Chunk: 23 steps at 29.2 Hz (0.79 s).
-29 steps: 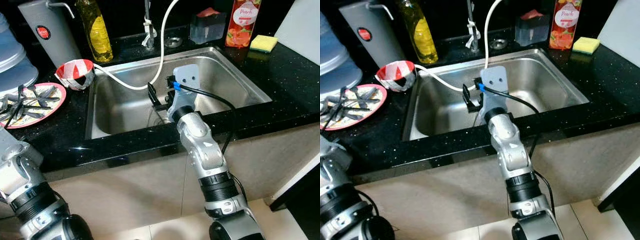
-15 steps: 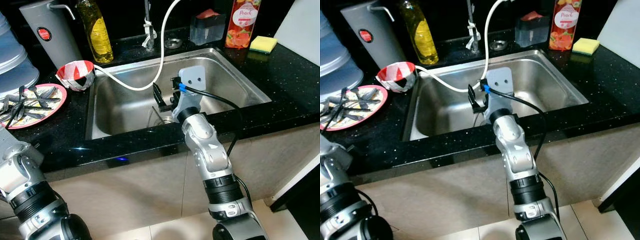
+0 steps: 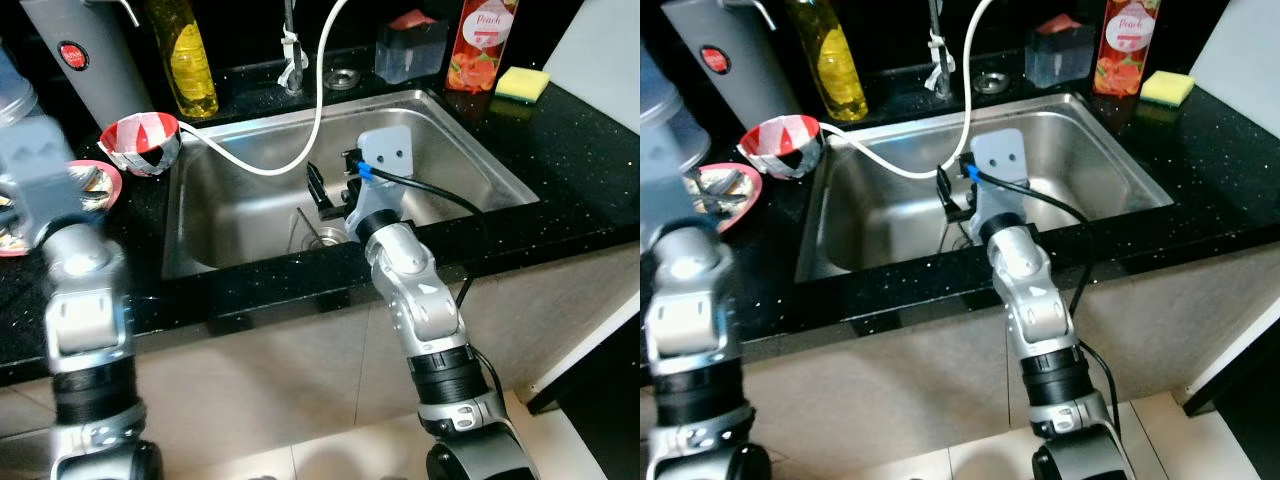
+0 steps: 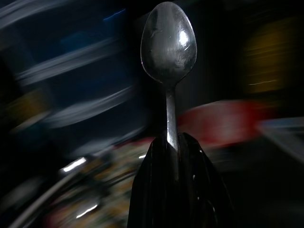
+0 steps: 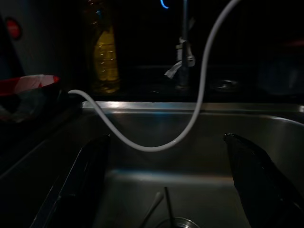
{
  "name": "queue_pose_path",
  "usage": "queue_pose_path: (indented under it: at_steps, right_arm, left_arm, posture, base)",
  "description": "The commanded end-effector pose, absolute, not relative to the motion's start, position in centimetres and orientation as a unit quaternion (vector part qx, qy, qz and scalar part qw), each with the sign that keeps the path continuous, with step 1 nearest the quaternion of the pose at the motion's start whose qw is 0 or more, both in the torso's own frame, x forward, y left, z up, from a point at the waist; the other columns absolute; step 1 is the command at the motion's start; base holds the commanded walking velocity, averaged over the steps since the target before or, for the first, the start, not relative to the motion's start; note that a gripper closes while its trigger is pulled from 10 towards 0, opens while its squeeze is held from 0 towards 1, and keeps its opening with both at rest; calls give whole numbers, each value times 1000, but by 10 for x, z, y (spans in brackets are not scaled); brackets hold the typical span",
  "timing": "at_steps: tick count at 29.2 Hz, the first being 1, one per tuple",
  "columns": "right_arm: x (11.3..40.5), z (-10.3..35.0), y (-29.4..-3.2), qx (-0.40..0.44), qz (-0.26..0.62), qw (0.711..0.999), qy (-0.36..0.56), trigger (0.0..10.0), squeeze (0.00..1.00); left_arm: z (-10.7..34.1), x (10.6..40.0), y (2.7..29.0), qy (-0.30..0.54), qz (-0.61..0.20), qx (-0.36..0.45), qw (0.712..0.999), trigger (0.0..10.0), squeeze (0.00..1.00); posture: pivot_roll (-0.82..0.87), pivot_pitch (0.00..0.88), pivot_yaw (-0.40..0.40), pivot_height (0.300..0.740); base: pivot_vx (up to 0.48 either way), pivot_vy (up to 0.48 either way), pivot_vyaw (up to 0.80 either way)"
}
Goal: Kitchen organization
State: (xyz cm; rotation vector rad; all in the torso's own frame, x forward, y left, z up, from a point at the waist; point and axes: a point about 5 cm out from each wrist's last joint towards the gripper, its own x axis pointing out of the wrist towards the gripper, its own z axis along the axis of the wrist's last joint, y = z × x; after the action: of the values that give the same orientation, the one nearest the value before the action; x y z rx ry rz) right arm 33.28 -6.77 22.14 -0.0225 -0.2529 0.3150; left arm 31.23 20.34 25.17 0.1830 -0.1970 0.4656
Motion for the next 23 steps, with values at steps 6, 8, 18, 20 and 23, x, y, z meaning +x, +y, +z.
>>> queue_pose_path:
  at_steps: [6, 8, 18, 20, 23]
  right_arm:
    - [333, 219, -76, -11, 135, 983, -122, 10000, 0]
    - [334, 219, -77, -10, 134, 983, -123, 10000, 0]
    - [332, 220, -72, -9, 143, 982, -124, 10000, 0]
    - [331, 219, -72, -10, 143, 982, -122, 10000, 0]
    - [331, 216, -71, -9, 145, 982, -119, 10000, 0]
  left_arm:
    - [229, 328, 152, -34, -3, 46, 998, 10000, 0]
    - [222, 329, 152, -16, -12, 52, 998, 10000, 1000]
    - [227, 328, 167, -68, 14, 82, 994, 10000, 0]
    - [229, 327, 168, -77, 21, 89, 993, 10000, 0]
    - [221, 321, 184, -54, 100, 87, 990, 10000, 0]
  posture:
    - [-16, 0, 150, 740]
    - [-14, 0, 147, 740]
    - [-20, 0, 138, 740]
    - [-20, 0, 138, 740]
    - [13, 0, 144, 740]
  base:
    - [0, 0, 0]
    - [0, 0, 0]
    - [0, 0, 0]
    - [0, 0, 0]
    - [0, 0, 0]
